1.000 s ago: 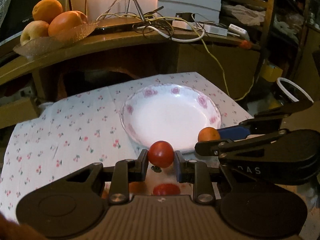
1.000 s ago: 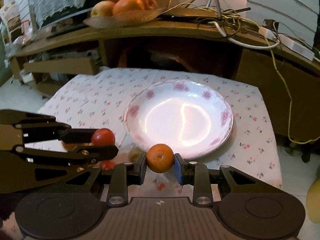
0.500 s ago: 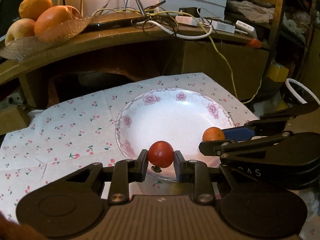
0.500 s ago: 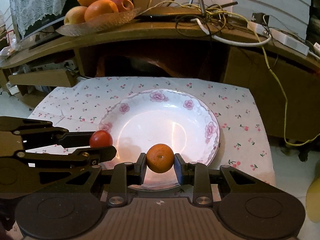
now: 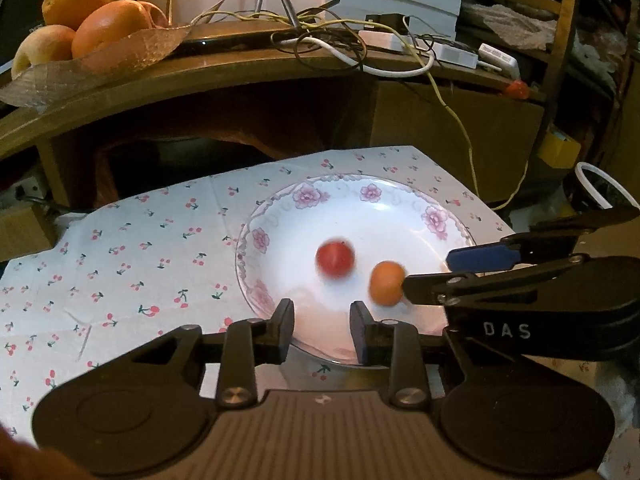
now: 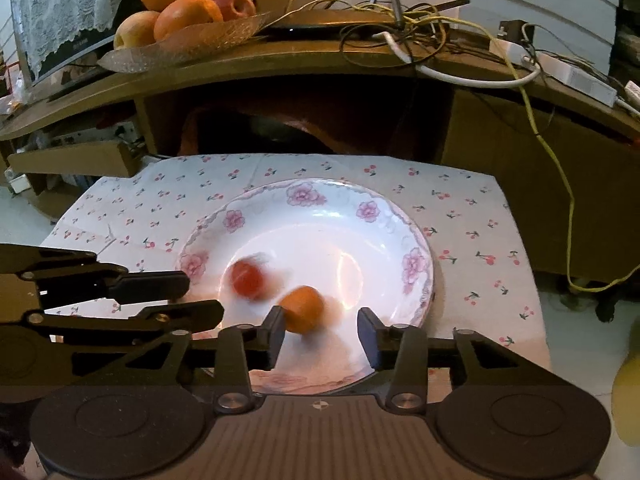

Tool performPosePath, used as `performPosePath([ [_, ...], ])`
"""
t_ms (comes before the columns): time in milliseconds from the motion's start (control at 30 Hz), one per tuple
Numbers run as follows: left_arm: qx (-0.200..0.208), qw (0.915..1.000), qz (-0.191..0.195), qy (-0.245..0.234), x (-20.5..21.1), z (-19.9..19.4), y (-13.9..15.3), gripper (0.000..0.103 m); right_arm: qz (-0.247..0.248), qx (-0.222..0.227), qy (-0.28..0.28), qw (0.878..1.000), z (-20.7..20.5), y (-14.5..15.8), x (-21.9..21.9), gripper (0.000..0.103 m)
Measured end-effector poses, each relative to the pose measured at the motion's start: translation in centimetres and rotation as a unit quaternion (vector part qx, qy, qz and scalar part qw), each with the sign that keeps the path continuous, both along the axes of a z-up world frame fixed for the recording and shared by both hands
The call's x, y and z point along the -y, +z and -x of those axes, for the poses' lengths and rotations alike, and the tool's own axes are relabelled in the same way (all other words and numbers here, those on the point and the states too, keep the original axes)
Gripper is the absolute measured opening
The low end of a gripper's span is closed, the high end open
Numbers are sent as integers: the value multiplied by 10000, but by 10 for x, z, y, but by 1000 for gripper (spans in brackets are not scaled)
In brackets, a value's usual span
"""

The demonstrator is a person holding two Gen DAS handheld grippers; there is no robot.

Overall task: Organize fruits
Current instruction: 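Carry both fruits over the white plate and open both grippers to release, then withdraw both grippers from the plate toward the remaining fruits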

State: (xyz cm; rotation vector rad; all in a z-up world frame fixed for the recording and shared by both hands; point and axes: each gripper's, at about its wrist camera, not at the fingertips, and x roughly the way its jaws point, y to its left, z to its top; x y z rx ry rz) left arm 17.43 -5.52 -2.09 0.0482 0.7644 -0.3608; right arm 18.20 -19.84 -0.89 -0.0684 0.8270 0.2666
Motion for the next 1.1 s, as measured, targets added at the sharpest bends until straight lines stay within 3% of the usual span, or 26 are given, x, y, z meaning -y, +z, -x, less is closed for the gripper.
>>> performPosePath([
  [333, 98, 9998, 78, 140, -10, 6, 13, 37, -143, 123, -79, 9998, 9, 12, 6, 43],
  [1100, 47, 9998, -106, 161, -46, 66, 22, 38, -308, -104, 695, 9970, 52, 15, -27, 45],
])
